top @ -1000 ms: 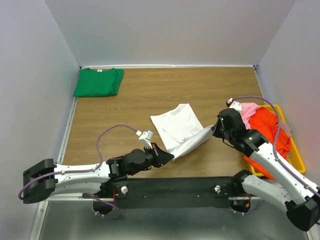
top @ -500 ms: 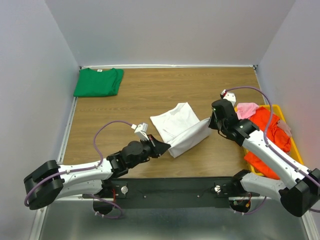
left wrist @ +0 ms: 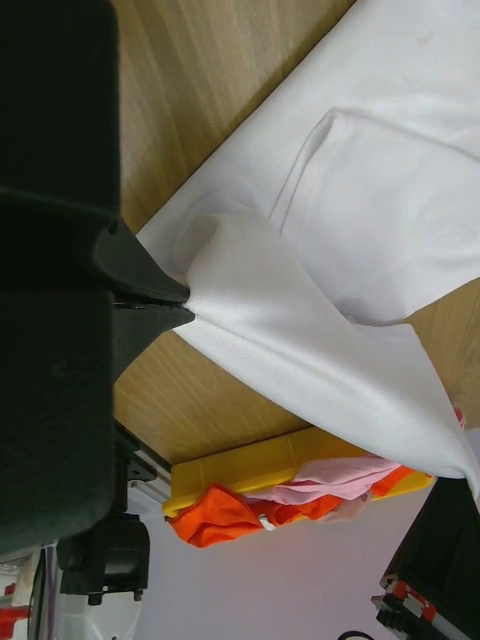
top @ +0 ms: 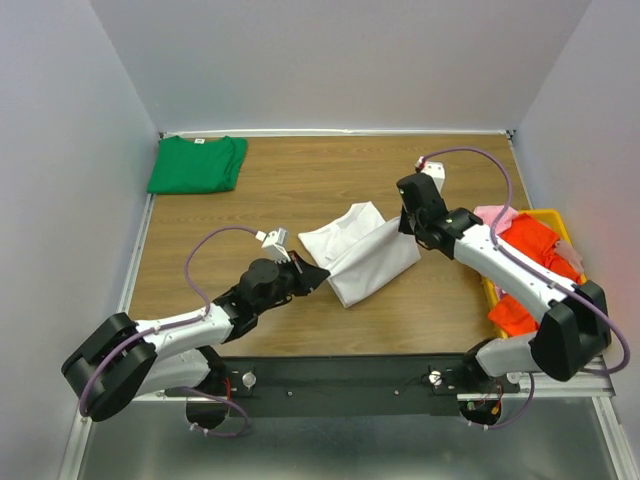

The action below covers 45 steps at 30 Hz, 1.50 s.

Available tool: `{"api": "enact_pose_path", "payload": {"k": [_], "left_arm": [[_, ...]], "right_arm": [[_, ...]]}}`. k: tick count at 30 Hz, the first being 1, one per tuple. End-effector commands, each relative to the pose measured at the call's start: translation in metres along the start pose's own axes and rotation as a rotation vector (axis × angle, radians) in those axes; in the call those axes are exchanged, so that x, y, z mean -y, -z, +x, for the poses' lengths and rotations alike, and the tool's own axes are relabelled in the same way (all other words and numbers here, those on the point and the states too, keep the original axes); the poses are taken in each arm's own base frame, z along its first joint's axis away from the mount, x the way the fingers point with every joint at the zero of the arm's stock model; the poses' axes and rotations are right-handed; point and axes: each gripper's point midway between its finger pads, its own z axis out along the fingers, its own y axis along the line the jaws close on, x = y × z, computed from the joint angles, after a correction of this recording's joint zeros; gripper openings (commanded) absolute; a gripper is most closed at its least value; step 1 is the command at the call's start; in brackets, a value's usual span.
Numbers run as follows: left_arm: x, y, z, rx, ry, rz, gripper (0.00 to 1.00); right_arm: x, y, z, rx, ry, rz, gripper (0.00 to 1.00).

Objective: Fold and stack the t-shirts
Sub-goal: Fold the tshirt

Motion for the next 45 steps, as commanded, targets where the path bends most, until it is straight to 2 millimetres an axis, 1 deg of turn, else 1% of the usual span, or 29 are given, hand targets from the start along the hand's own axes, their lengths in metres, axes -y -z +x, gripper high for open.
{"api": "enact_pose_path", "payload": {"k": [1, 3, 4, 6, 7, 9, 11, 14, 16, 17, 18, 20, 22, 23, 24, 25, 26, 28, 29, 31, 32, 33, 35, 37, 38, 41, 42, 43, 45], "left_arm": [[0.001, -0.004, -0.010, -0.012, -0.041, 0.040, 0.00], [-0.005, -0.007, -0.021, 0.004, -0.048, 0.033, 0.00], [-0.009, -0.011, -0.017, -0.023, -0.051, 0.032, 0.00], [-0.013, -0.017, -0.025, -0.023, -0.055, 0.027, 0.00], [-0.018, -0.022, -0.020, -0.049, -0.060, 0.020, 0.00], [-0.023, -0.028, -0.028, -0.041, -0.056, 0.015, 0.00], [-0.033, -0.033, -0.030, -0.049, -0.047, -0.001, 0.00], [-0.046, -0.040, -0.045, -0.025, -0.038, -0.017, 0.00], [-0.055, -0.043, -0.050, -0.020, -0.026, -0.035, 0.00], [-0.059, -0.046, -0.058, -0.007, -0.020, -0.038, 0.00], [-0.064, -0.049, -0.058, -0.012, -0.016, -0.045, 0.00], [-0.066, -0.056, -0.066, -0.009, -0.011, -0.033, 0.00], [-0.077, -0.064, -0.070, -0.010, 0.004, -0.036, 0.00], [-0.075, -0.069, -0.079, 0.002, 0.000, -0.024, 0.00], [-0.084, -0.074, -0.087, 0.025, 0.012, -0.036, 0.05], [-0.084, -0.079, -0.099, 0.053, 0.012, -0.033, 0.19], [-0.085, -0.081, -0.109, 0.078, 0.013, -0.032, 0.52], [-0.090, -0.083, -0.131, 0.140, 0.011, -0.056, 0.80], [-0.090, -0.085, -0.148, 0.196, -0.002, -0.077, 0.92], [-0.089, -0.083, -0.161, 0.234, -0.016, -0.112, 0.93], [-0.087, -0.082, -0.163, 0.238, -0.029, -0.116, 0.93], [-0.087, -0.081, -0.162, 0.234, -0.034, -0.120, 0.93], [-0.090, -0.078, -0.151, 0.214, -0.046, -0.153, 0.93], [-0.096, -0.075, -0.136, 0.188, -0.051, -0.182, 0.93], [-0.099, -0.074, -0.122, 0.159, -0.046, -0.188, 0.91], [-0.101, -0.070, -0.098, 0.116, -0.035, -0.200, 0.90], [-0.097, -0.070, -0.090, 0.102, -0.031, -0.191, 0.89], [-0.095, -0.070, -0.085, 0.095, -0.028, -0.190, 0.88], [-0.093, -0.069, -0.073, 0.075, -0.027, -0.191, 0.87]], "right_arm": [[-0.003, -0.016, -0.036, 0.099, 0.004, 0.063, 0.00], [-0.005, -0.025, -0.039, 0.099, 0.015, 0.075, 0.00], [-0.008, -0.032, -0.040, 0.091, 0.021, 0.082, 0.00], [-0.008, -0.040, -0.044, 0.091, 0.027, 0.089, 0.01], [-0.009, -0.049, -0.044, 0.082, 0.032, 0.096, 0.00], [-0.011, -0.058, -0.047, 0.077, 0.039, 0.092, 0.00], [-0.014, -0.071, -0.049, 0.062, 0.045, 0.091, 0.00], [-0.018, -0.088, -0.054, 0.054, 0.054, 0.091, 0.00], [-0.021, -0.097, -0.056, 0.047, 0.062, 0.089, 0.00], [-0.022, -0.101, -0.058, 0.043, 0.061, 0.084, 0.00], [-0.026, -0.109, -0.062, 0.044, 0.066, 0.080, 0.00], [-0.029, -0.118, -0.065, 0.036, 0.067, 0.070, 0.00], [-0.036, -0.130, -0.072, 0.036, 0.068, 0.057, 0.01], [-0.039, -0.136, -0.073, 0.029, 0.070, 0.041, 0.02], [-0.043, -0.144, -0.079, 0.035, 0.064, 0.033, 0.15], [-0.043, -0.149, -0.083, 0.035, 0.058, 0.030, 0.28], [-0.048, -0.151, -0.086, 0.036, 0.058, 0.008, 0.39], [-0.054, -0.154, -0.096, 0.047, 0.057, -0.019, 0.62], [-0.060, -0.152, -0.105, 0.062, 0.058, -0.045, 0.74], [-0.064, -0.144, -0.113, 0.075, 0.058, -0.075, 0.79], [-0.066, -0.136, -0.113, 0.074, 0.061, -0.105, 0.79], [-0.068, -0.132, -0.113, 0.081, 0.064, -0.124, 0.79], [-0.068, -0.125, -0.107, 0.076, 0.071, -0.150, 0.79], [-0.068, -0.118, -0.090, 0.047, 0.082, -0.199, 0.77], [-0.072, -0.113, -0.077, 0.023, 0.086, -0.245, 0.76], [-0.079, -0.106, -0.057, -0.013, 0.084, -0.321, 0.70], [-0.082, -0.102, -0.044, -0.032, 0.084, -0.365, 0.68], [-0.081, -0.102, -0.041, -0.033, 0.080, -0.370, 0.66], [-0.090, -0.098, -0.031, -0.051, 0.083, -0.438, 0.62]]}}
